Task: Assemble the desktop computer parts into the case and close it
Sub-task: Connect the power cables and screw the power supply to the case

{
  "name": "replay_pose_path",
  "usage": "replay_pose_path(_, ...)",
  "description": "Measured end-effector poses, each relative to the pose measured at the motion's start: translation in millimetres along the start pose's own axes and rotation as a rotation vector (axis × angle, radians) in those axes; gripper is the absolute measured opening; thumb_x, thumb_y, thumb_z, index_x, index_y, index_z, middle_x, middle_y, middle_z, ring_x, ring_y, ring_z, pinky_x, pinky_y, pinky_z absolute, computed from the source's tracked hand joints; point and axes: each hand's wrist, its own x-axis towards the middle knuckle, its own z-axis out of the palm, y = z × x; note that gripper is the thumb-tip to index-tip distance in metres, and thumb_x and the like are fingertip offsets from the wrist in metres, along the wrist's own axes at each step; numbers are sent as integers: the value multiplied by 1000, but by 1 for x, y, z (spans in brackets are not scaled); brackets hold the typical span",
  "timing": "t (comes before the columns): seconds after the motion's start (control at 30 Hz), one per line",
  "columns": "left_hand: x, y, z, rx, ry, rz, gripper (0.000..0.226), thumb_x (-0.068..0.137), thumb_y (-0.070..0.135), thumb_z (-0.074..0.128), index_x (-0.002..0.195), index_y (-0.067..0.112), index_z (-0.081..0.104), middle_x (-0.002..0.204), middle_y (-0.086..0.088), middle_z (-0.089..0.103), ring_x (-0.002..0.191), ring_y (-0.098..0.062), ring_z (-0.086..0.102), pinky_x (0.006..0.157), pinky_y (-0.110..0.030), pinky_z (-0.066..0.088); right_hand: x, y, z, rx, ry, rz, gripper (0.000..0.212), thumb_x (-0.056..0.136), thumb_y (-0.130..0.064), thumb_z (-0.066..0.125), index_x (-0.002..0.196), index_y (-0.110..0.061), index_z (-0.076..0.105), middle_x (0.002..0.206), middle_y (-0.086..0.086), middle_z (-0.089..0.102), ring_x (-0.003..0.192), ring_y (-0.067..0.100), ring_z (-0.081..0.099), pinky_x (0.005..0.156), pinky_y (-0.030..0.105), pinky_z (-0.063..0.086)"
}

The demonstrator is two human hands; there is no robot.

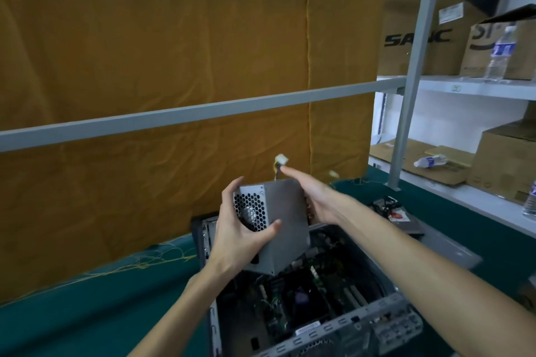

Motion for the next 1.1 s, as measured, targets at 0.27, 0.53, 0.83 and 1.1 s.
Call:
replay_pose_path(0.27,-36,9,-32,52,-142,30,118,70,78,73,159,48,1,128,58,31,126,26,35,94,2,36,-24,33,39,272,11,38,36,84,-50,59,81,-16,72,79,9,73,64,24,71,69,33,53)
replay_pose_path(0.53,-60,5,-35,123,-215,126,97,75,70,76,156,42,32,137,23,37,131,11,39,97,0,35,-37,71,42,374,-186,13,44,98,-51,53,107,-15,76,93,12,72,78,27,69,72,37,53)
replay_pose_path(0.83,-72,3,-28,229,-176,162,100,75,65,75,159,39,27,145,23,34,137,9,31,98,3,29,-30,43,26,-32,-237,136,52,69,-68,82,96,-24,78,106,11,75,91,30,73,87,44,55)
replay_pose_path(1.1,-87,-10,-34,32,-83,-19,47,90,61,63,123,30,74,121,24,57,123,0,55,100,-27,47,-22,78,49,-101,-209,166,62,70,-76,75,103,-23,80,105,8,77,89,25,75,77,35,59)
